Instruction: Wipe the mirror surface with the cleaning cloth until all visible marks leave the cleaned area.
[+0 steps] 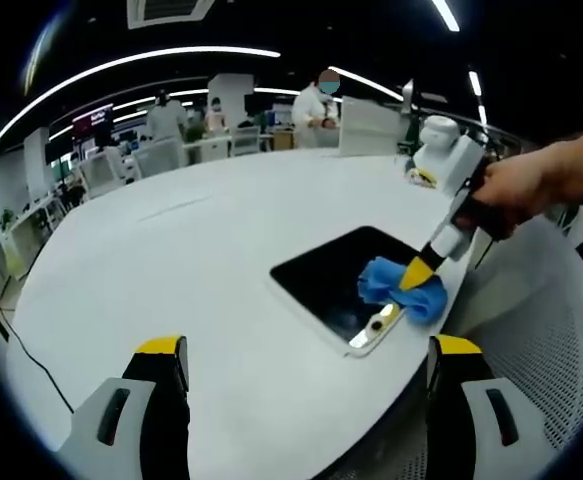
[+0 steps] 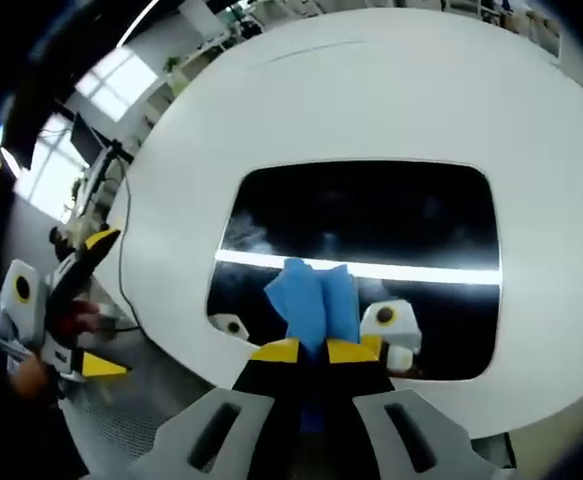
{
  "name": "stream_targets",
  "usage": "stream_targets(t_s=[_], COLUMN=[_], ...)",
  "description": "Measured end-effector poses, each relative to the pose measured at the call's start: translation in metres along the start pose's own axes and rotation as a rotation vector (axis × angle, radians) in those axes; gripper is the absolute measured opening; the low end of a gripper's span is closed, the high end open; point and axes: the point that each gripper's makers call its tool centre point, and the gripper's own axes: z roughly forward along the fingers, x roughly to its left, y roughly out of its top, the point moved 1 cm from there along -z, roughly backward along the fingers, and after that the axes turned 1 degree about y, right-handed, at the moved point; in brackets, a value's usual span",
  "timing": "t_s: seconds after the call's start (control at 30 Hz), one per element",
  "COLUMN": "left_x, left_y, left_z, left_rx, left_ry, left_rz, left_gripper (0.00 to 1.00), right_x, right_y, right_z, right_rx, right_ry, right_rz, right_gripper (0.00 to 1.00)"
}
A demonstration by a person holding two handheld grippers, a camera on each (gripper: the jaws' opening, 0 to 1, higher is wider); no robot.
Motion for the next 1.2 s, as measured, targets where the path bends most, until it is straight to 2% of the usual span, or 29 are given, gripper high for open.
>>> stream_targets(t_s=[0.47,0.6,1.2], left_x=[-0.0008,-0.0005,0.0008], left_y=[-0.0015,-0.0017,-0.0017], left_z=[0.0003,0.0005,-0.0002], left_rx=[0.008,0.007,0.004], left_ry=[-0.005,-0.005,0.000], left_rz=[-0.005,-0.005,-0.011], left_gripper=[1.00,1.00,1.00], right_x=[-0.0024,-0.0022,-0.0047], right_y=[-0.0013,-0.0010,0.0030], right_z=[-0.0016,-0.0020,-0.0013], right_rx=[-0.003,-0.003,-0.004], right_ry=[-0.011,-0.014,-0.045], right_rz=[-0.004,0.021,0.005], right_gripper=[0.02,0.02,0.02])
